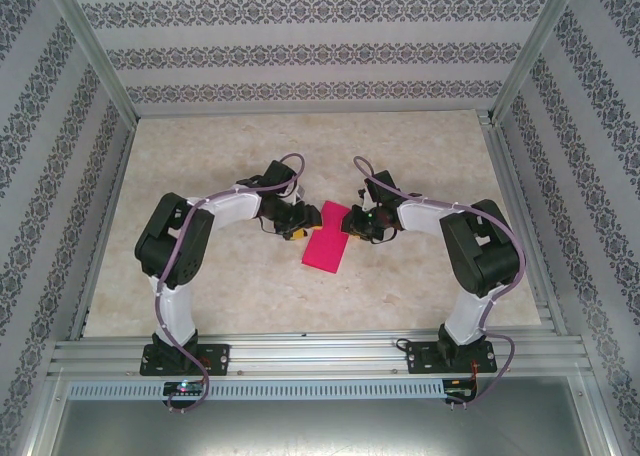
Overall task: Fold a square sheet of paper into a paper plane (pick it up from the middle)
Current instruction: First fold in half a square sheet of paper at the center of the table.
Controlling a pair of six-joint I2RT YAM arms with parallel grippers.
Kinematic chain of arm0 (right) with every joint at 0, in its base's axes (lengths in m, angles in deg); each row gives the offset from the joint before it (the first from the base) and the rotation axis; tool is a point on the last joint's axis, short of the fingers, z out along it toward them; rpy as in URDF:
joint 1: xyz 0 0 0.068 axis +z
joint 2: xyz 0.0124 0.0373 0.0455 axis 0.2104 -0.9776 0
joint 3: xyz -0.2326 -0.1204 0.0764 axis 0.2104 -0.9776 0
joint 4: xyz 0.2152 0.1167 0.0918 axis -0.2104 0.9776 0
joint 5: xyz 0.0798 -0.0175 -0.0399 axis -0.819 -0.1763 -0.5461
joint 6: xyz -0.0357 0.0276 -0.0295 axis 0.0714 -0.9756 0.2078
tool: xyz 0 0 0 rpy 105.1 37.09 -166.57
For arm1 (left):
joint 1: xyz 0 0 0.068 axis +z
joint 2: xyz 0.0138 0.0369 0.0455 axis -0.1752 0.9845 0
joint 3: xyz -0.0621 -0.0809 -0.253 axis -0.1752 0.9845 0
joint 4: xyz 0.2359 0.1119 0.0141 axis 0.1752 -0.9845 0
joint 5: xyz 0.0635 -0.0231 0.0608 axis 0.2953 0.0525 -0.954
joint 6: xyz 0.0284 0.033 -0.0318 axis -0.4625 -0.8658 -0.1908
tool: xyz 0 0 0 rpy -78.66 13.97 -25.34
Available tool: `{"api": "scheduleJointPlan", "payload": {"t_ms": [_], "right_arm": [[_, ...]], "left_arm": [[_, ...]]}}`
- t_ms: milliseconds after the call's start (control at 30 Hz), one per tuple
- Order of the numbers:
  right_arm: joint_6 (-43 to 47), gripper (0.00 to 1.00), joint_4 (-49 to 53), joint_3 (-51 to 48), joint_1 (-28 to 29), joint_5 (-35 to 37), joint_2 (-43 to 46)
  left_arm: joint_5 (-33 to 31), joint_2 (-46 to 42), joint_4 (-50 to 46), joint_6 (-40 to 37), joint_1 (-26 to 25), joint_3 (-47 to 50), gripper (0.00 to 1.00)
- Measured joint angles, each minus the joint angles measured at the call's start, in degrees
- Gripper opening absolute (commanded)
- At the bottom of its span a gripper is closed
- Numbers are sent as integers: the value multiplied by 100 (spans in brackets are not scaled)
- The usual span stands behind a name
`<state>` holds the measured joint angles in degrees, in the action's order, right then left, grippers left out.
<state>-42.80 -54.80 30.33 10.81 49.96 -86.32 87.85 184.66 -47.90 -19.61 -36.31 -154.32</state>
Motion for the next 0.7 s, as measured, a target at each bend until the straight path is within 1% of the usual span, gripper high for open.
{"api": "scheduleJointPlan", "payload": {"t_ms": [700], "right_arm": [[4,23,-2,0,-28,-7,-57]], "left_arm": [[275,339,-44,-144,-7,-258,52]]}}
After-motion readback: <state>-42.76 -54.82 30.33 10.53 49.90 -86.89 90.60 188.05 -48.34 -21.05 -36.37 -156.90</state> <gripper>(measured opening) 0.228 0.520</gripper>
